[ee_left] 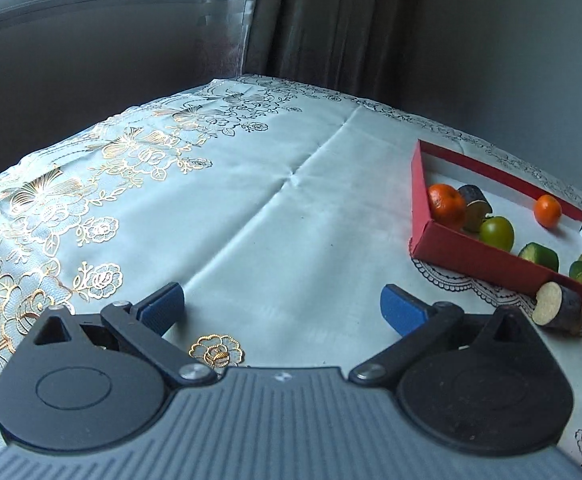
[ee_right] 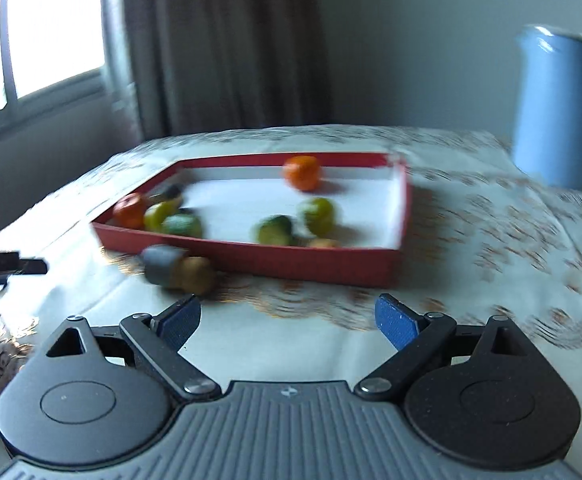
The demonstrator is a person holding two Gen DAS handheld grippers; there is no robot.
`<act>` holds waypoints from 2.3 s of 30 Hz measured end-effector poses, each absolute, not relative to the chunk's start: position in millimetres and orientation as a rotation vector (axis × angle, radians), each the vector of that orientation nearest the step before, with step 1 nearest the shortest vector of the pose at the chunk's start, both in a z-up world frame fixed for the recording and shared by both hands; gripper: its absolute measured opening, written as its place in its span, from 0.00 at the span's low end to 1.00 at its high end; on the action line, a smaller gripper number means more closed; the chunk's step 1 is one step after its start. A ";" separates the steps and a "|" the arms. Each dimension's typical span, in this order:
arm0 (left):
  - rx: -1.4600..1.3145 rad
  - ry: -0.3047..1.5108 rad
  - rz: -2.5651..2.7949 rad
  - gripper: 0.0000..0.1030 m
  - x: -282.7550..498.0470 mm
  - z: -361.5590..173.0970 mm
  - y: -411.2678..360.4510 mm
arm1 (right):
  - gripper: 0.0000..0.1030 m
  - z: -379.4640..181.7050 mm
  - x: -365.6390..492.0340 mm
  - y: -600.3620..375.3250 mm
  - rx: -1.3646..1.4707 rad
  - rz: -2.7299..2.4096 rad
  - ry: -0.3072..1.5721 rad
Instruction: Organize fruits
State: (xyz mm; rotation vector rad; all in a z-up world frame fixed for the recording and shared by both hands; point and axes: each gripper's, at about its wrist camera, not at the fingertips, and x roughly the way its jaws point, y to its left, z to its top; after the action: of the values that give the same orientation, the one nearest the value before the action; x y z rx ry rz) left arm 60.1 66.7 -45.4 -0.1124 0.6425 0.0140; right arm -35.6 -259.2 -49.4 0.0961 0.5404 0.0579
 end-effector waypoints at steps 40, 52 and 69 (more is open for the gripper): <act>-0.019 0.684 -0.002 1.00 64.9 -50.6 51.4 | 0.34 -57.0 33.3 -199.5 -0.037 0.141 0.655; -0.003 0.689 0.003 1.00 65.7 -51.1 49.7 | 0.33 -57.6 30.1 -196.4 -0.048 0.130 0.640; 0.001 0.690 0.005 1.00 66.0 -51.5 49.1 | 0.32 -36.5 1.8 -217.3 -0.013 0.151 0.572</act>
State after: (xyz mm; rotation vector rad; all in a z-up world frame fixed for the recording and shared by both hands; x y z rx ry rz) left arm 66.0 49.1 -51.5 0.0006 0.6905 0.0047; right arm 1.8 -217.3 -36.5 -0.0130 0.5715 0.1508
